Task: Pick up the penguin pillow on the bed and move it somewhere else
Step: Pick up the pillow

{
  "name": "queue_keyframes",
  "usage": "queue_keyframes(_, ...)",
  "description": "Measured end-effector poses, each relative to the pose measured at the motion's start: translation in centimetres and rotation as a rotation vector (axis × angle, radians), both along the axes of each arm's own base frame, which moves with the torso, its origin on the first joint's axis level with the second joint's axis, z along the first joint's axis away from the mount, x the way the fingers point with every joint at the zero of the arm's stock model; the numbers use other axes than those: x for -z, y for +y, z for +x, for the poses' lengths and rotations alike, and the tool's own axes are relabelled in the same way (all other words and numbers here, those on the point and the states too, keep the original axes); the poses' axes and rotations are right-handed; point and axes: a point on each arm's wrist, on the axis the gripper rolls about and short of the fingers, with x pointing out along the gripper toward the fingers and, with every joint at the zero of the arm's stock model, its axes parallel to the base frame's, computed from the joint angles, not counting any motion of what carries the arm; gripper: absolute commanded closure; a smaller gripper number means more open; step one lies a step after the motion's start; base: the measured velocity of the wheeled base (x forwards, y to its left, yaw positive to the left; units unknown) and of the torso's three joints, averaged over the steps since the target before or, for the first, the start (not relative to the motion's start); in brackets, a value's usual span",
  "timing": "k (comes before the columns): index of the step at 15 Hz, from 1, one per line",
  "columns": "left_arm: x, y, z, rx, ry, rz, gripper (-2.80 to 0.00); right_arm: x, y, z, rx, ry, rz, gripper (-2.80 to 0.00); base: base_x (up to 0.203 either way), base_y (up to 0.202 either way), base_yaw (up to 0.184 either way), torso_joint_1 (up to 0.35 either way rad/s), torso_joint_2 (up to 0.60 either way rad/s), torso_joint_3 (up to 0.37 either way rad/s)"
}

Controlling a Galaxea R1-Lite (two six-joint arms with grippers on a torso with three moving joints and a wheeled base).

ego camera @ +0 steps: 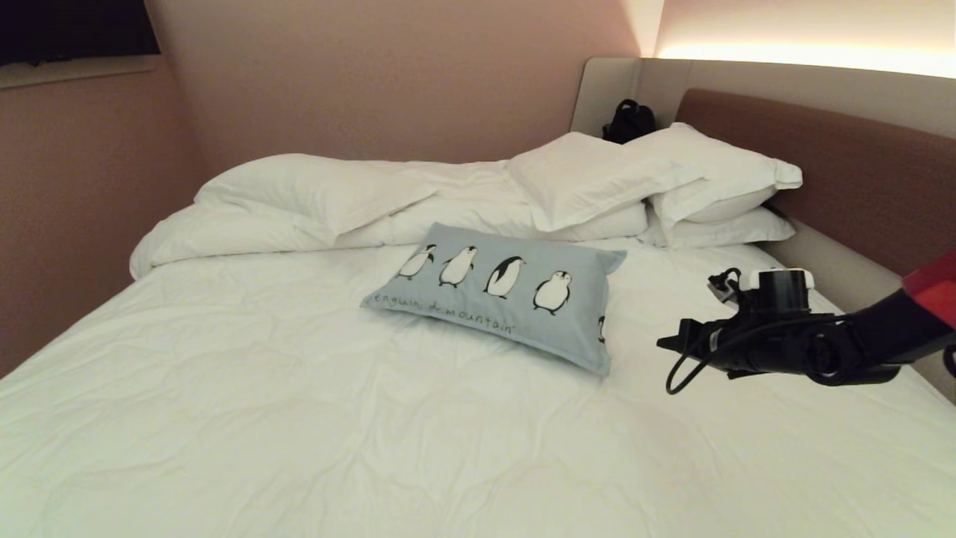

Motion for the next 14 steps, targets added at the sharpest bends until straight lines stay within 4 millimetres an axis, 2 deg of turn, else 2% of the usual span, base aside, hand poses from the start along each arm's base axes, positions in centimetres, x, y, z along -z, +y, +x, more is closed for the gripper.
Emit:
queue_keyframes(3, 0.0, 0.0, 0.0, 0.000, 0.000, 0.000, 0.00, 1.8, 0.0, 2.6, -0.001, -0.040, -0.010, 0.00, 0.000, 0.000, 0.000, 0.000, 0.00, 0.000)
queue_keyframes(7, 0.0, 0.0, 0.0, 0.000, 0.000, 0.000, 0.00, 4.1, 0.2, 4.1, -0.017, -0.034, -0.029, 0.00, 0.000, 0.000, 0.000, 0.000, 0.00, 0.000)
queue_keyframes(8, 0.0, 0.0, 0.0, 0.000, 0.000, 0.000, 0.00, 4.6, 0.3, 4.2, -0.025, -0.030, -0.037, -2.62, 0.000, 0.000, 0.000, 0.000, 0.00, 0.000)
queue_keyframes(9, 0.0, 0.0, 0.0, 0.000, 0.000, 0.000, 0.00, 5.0, 0.5, 4.3, -0.036, -0.029, -0.048, -2.80, 0.000, 0.000, 0.000, 0.000, 0.00, 0.000)
queue_keyframes(14, 0.0, 0.0, 0.0, 0.000, 0.000, 0.000, 0.00, 6.1, 2.3, 5.0, -0.096, -0.042, -0.084, -2.80, 0.000, 0.000, 0.000, 0.000, 0.00, 0.000)
